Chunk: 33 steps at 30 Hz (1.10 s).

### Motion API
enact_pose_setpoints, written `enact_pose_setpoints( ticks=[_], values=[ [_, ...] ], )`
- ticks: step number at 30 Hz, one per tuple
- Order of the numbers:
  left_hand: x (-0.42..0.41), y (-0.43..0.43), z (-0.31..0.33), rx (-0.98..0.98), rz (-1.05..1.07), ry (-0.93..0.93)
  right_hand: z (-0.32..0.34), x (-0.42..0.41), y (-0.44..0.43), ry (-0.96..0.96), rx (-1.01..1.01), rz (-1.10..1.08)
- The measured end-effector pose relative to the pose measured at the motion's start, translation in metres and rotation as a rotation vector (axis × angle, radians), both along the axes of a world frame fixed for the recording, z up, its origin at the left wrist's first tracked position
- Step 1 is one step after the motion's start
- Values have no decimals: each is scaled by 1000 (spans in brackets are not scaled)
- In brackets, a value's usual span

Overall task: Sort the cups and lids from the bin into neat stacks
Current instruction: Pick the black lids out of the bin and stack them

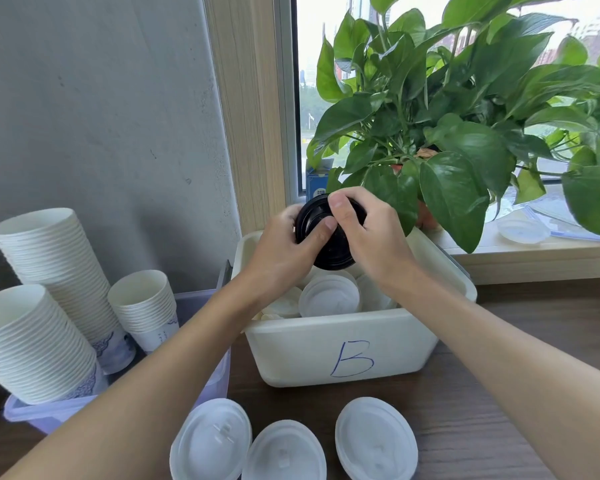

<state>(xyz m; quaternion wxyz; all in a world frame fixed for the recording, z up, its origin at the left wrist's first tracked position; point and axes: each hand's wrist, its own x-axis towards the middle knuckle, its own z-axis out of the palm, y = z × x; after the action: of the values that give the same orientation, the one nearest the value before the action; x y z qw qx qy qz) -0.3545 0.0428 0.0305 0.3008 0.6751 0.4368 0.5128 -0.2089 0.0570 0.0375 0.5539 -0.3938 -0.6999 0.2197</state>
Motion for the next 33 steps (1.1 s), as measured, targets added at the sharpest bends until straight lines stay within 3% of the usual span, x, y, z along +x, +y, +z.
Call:
enact_pose_setpoints(
  ticks=[16, 21, 25, 33],
  values=[
    [0, -2, 2, 81, 12, 59, -1, -1, 2, -61, 13, -77],
    [2, -1, 2, -33, -18, 23, 0, 1, 2, 26, 25, -107],
    [0, -2, 3, 14, -45, 18, 1, 2, 2, 97, -2, -54],
    [2, -6, 2, 4, -51, 75, -3, 2, 6, -22, -84, -31]
  ],
)
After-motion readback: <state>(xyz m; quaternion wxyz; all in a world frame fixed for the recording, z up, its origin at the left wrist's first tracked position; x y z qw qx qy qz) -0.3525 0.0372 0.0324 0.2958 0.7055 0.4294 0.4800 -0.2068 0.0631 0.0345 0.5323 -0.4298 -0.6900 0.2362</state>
